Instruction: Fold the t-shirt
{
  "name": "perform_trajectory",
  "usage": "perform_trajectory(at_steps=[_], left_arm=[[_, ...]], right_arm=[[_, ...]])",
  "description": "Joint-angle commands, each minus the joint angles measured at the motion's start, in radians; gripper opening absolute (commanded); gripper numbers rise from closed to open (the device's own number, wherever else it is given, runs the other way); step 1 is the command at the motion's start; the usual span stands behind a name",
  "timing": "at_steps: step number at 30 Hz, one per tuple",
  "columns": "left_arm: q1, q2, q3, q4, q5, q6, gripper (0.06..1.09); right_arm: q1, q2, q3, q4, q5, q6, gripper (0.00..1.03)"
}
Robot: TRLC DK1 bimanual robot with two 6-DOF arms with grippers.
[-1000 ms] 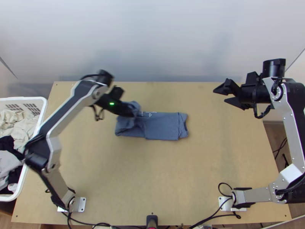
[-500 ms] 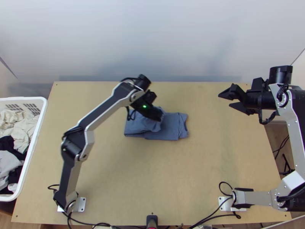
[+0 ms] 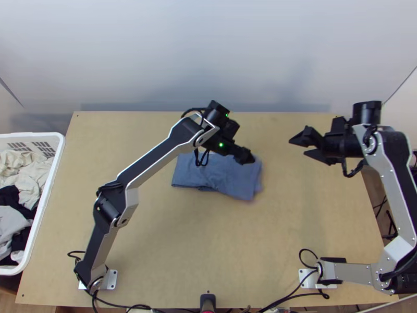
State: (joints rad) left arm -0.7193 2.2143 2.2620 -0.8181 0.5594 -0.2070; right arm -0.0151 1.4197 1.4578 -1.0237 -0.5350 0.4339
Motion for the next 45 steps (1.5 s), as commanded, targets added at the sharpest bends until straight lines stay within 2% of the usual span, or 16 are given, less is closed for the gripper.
perform_trajectory(at_steps=[1, 7, 12, 20, 31, 38, 40, 41, 42, 45], left_arm=[[0.015, -0.033, 0.01, 0.073, -0.003, -0.043, 1.04], [0.118, -0.031, -0.005, -0.007, -0.009, 0.004, 1.04], [0.169, -0.05, -0.005, -0.05, -0.015, 0.012, 1.04], [0.202, -0.084, -0.021, -0.093, -0.042, 0.04, 1.04], [0.192, -0.097, -0.024, -0.108, -0.084, 0.032, 1.04], [0.178, -0.097, -0.024, -0.108, -0.098, 0.012, 1.04], [0.178, -0.099, -0.024, -0.108, -0.098, 0.004, 1.04], [0.179, -0.1, -0.024, -0.108, -0.104, 0.001, 1.04], [0.179, -0.104, -0.024, -0.11, -0.112, 0.0, 1.04], [0.192, -0.116, -0.025, -0.124, -0.119, 0.003, 1.04]], right_arm=[[0.047, 0.007, -0.093, 0.088, 0.003, 0.014, 0.98], [0.092, 0.087, -0.151, 0.146, 0.0, 0.02, 0.98], [0.104, 0.209, -0.232, 0.232, -0.112, 0.014, 0.98], [0.101, 0.398, -0.303, 0.396, -0.161, -0.012, 0.98], [0.201, 0.505, -0.29, 0.447, -0.166, -0.066, 0.98], [0.334, 0.568, -0.188, 0.45, -0.161, -0.026, 0.98], [0.362, 0.576, -0.159, 0.455, -0.137, -0.011, 0.97], [0.365, 0.576, -0.148, 0.455, -0.129, -0.006, 0.88], [0.365, 0.576, -0.142, 0.456, -0.117, -0.001, 0.75], [0.339, 0.542, -0.155, 0.519, -0.029, 0.008, 0.19]])
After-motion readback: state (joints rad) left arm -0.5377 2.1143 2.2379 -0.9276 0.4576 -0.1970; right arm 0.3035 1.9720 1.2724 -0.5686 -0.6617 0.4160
